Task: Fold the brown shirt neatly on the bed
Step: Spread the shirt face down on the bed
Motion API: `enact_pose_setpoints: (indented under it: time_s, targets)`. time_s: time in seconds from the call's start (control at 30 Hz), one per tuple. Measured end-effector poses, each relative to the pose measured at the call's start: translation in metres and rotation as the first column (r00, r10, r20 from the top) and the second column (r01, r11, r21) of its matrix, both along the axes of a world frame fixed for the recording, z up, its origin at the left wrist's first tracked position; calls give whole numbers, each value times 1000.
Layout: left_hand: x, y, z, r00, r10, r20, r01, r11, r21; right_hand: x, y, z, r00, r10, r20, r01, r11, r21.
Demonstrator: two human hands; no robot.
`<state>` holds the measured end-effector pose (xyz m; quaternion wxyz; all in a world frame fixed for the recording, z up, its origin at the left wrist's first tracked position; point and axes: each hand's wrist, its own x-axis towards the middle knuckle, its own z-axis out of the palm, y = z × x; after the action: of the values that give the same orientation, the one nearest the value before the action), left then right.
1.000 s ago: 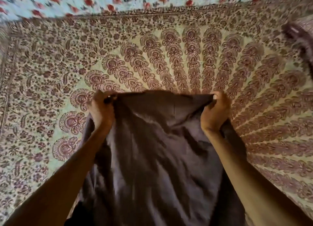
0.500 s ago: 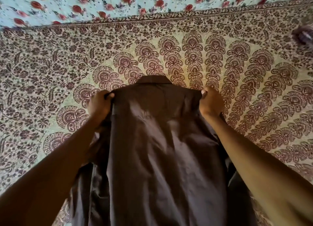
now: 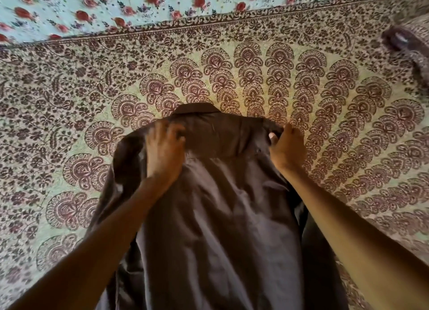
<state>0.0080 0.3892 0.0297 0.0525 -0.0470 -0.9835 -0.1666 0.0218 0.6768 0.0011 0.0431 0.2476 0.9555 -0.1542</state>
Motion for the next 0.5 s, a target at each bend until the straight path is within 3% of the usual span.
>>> enact_pose_setpoints:
  time_s: [0.07,0.13,0.27,0.5]
  targets:
    - [17,37,-3,964,-259,65,258,966,29,15,10,-2,1000,5,9,-5,1000,-22]
    - [29,67,-13,920,-336,201,349,937,-28,21,23,-3,1000,0,27,2,997,-74]
    - [28,95,-33,896,-219,386,266,961,-71,12,53,3,998,-30,-62,17,981,-192]
    - [13,102,-39,868,-129,479,200,975,-100,-27,80,8,1000,13,1,-13,996,-91]
